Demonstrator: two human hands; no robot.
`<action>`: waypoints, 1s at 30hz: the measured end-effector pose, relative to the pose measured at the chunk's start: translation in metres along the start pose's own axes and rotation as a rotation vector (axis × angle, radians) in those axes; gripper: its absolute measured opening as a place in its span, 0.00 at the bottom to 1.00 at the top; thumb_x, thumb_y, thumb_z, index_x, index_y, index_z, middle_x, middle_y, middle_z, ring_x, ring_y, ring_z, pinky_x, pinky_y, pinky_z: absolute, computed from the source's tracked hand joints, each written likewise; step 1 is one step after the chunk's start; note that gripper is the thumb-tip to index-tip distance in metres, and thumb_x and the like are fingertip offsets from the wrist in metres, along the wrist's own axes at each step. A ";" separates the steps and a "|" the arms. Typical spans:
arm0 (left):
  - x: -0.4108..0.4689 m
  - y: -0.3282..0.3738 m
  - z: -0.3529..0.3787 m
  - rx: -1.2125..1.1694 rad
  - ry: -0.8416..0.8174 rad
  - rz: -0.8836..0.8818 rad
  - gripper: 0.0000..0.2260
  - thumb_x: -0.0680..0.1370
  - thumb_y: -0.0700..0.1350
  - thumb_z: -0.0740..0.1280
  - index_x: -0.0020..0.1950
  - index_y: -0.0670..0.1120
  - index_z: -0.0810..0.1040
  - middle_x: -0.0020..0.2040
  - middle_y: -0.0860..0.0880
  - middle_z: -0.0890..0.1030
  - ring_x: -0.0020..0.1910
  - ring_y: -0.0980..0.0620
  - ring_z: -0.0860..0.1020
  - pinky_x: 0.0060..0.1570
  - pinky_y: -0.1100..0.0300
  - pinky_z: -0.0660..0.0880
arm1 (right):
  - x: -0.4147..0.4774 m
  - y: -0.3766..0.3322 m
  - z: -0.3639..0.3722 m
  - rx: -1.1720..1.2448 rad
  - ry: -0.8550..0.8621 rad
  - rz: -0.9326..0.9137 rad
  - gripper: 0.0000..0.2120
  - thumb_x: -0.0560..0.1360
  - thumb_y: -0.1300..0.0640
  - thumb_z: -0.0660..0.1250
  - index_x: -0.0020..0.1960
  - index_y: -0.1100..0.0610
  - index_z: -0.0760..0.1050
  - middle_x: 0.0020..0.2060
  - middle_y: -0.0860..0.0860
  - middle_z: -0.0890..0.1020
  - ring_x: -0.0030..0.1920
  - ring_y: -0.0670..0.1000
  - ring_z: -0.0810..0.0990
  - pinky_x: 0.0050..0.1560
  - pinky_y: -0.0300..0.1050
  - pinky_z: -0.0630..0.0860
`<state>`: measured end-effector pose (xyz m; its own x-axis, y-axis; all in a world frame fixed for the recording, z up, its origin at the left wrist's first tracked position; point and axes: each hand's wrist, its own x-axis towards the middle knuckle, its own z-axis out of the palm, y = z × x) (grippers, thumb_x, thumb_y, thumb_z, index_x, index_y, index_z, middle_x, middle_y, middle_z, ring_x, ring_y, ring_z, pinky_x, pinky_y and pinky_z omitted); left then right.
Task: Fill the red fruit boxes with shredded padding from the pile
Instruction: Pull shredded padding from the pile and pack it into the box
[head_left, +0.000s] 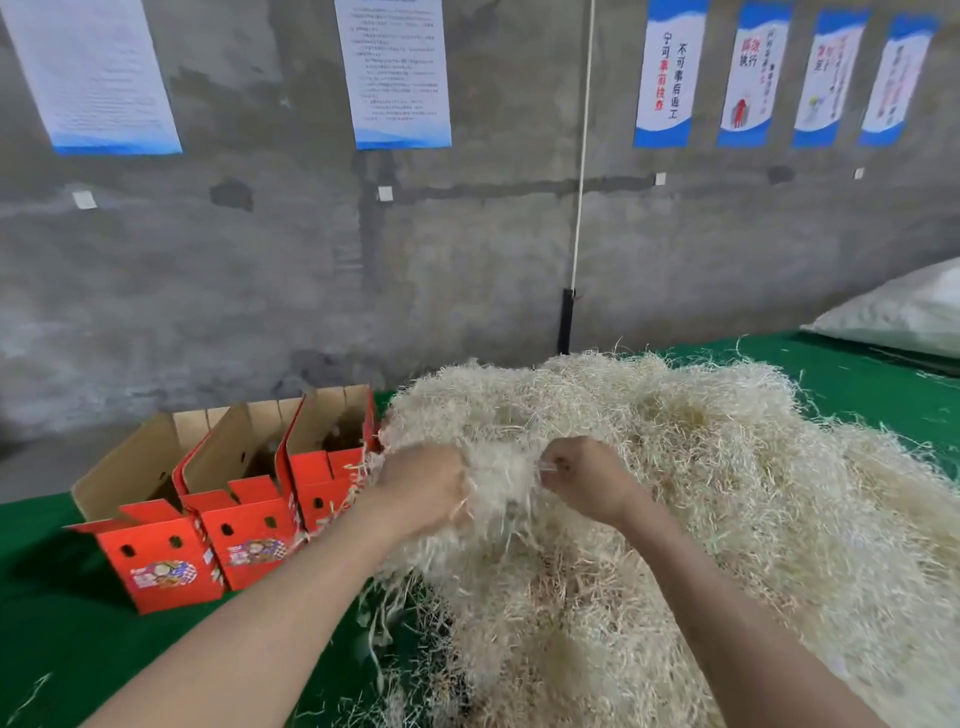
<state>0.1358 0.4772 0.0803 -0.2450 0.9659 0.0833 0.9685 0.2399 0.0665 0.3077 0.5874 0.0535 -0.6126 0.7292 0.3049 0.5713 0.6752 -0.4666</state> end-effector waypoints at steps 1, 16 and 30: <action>0.002 0.001 -0.001 -0.080 0.197 -0.032 0.04 0.72 0.40 0.68 0.42 0.44 0.73 0.39 0.51 0.75 0.43 0.51 0.77 0.42 0.60 0.75 | -0.003 0.005 0.004 -0.078 -0.041 0.048 0.12 0.77 0.57 0.62 0.35 0.51 0.69 0.31 0.42 0.72 0.31 0.42 0.72 0.35 0.32 0.70; -0.021 -0.002 -0.061 -2.048 0.269 -0.322 0.04 0.74 0.46 0.67 0.47 0.47 0.79 0.33 0.49 0.81 0.35 0.49 0.79 0.32 0.62 0.76 | -0.036 -0.063 -0.071 -0.070 -0.174 -0.022 0.59 0.61 0.48 0.77 0.75 0.43 0.36 0.75 0.45 0.44 0.75 0.50 0.43 0.74 0.54 0.46; -0.206 -0.135 0.009 -1.503 0.457 -0.629 0.16 0.77 0.49 0.63 0.62 0.45 0.75 0.62 0.48 0.74 0.57 0.47 0.74 0.52 0.53 0.72 | -0.095 -0.212 0.075 1.112 -0.563 0.468 0.08 0.78 0.64 0.58 0.41 0.59 0.70 0.27 0.52 0.74 0.23 0.44 0.71 0.24 0.33 0.65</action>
<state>0.0562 0.2470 0.0455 -0.8003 0.5942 -0.0800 -0.1067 -0.0098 0.9942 0.2045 0.3666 0.0613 -0.7768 0.5385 -0.3265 0.2068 -0.2716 -0.9399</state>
